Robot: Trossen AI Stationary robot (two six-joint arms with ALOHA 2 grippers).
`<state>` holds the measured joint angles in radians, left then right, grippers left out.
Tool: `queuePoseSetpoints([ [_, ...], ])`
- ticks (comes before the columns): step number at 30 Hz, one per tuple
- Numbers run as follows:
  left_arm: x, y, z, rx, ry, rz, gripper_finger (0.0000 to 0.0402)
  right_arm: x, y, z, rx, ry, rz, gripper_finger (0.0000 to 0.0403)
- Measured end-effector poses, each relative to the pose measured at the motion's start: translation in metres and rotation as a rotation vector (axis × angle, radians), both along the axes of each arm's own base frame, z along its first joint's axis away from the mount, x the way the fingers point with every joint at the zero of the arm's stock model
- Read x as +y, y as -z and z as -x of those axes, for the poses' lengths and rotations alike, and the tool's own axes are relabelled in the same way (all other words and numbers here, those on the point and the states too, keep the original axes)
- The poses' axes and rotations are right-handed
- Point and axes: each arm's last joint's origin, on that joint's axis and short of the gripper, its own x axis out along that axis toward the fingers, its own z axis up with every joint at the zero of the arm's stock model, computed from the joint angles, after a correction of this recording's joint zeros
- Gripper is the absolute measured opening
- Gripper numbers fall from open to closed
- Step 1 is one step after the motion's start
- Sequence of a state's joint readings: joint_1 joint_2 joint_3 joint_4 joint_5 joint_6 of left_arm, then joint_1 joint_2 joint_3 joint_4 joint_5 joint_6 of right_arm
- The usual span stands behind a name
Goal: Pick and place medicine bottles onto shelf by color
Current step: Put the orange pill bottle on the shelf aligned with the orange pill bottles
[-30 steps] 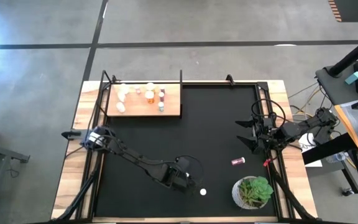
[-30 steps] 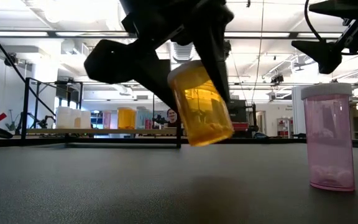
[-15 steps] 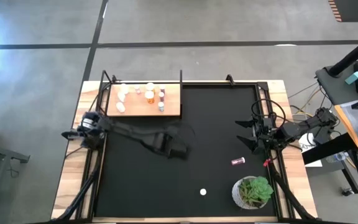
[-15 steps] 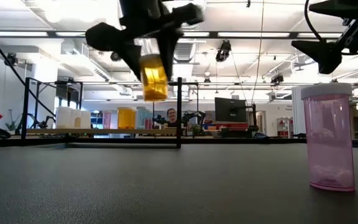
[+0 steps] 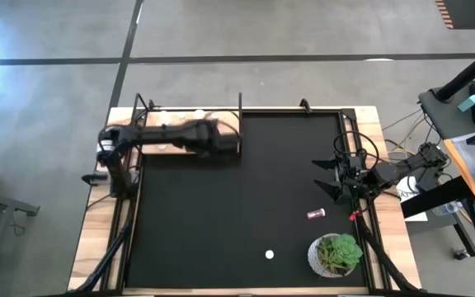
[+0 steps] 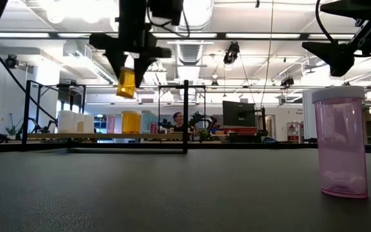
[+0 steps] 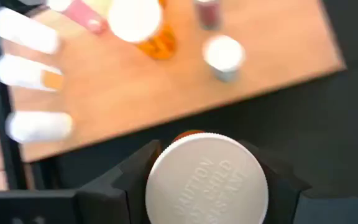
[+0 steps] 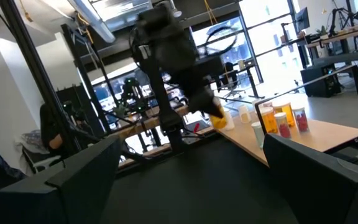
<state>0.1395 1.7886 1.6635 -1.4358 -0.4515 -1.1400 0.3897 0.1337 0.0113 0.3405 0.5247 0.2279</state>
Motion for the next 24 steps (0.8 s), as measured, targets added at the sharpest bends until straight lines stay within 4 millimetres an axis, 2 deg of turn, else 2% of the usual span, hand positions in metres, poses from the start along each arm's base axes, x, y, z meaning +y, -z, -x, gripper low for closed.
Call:
queuePoseSetpoints([
  [6, 0.041, 0.005, 0.036, -0.037, -0.054, 0.045, 0.0189, 0.000, 0.000, 0.000, 0.000, 0.000, 0.000, 0.0384],
  [12, 0.053, 0.015, 0.061, -0.208, -0.091, 0.007, 0.0189, 0.000, 0.000, 0.000, 0.000, 0.000, 0.000, 0.0384],
  [17, 0.055, 0.027, 0.063, -0.181, -0.112, -0.060, 0.0189, 0.000, 0.000, 0.000, 0.000, 0.000, 0.000, 0.0384],
  [24, 0.066, 0.049, 0.049, -0.172, -0.128, -0.021, 0.0189, 0.000, 0.000, 0.000, 0.000, 0.000, 0.000, 0.0384],
])
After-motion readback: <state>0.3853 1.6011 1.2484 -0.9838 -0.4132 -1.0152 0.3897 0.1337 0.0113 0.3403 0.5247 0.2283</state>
